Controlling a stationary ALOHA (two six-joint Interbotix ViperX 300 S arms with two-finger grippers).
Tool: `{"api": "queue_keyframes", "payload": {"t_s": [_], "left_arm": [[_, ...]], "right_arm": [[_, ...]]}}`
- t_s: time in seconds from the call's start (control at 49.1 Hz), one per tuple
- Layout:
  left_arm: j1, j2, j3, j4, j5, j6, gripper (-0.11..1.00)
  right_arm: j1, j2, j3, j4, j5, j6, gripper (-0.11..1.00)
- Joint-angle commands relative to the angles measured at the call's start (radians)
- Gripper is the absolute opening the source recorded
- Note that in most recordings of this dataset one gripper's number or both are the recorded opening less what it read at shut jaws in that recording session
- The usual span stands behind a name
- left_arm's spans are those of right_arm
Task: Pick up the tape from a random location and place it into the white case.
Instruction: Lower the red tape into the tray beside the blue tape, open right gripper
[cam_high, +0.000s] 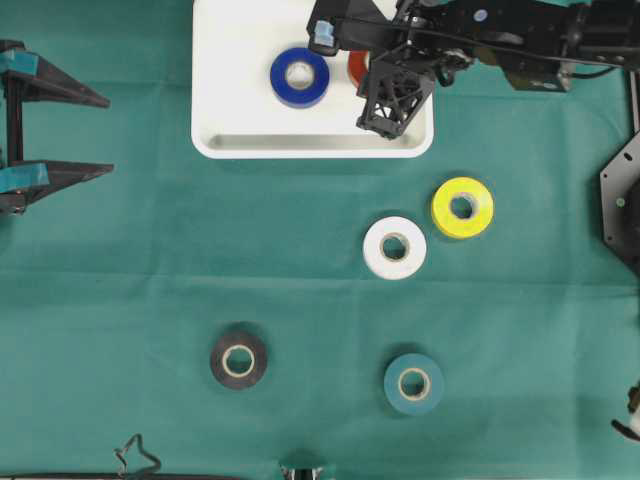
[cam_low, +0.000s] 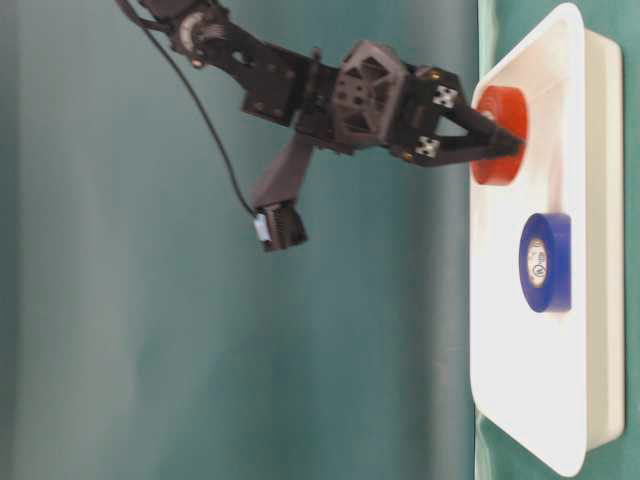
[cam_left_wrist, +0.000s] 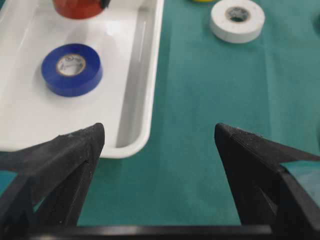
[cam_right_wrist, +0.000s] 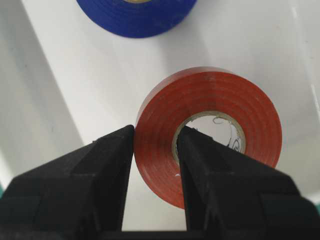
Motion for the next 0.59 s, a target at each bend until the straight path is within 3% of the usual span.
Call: {"api": "queue_keyframes", "payload": {"t_s": [0.0, 0.57], "left_arm": [[-0.002, 0.006, -0.008, 0.000, -0.006, -0.002, 0.97], [-0.002, 0.006, -0.008, 0.000, -0.006, -0.002, 0.97]], "right_arm": [[-0.005, 0.006, -0.011, -0.002, -0.020, 0.003, 0.30], [-0.025, 0.052, -0.011, 0.003, -0.034, 0.002, 0.30]]}}
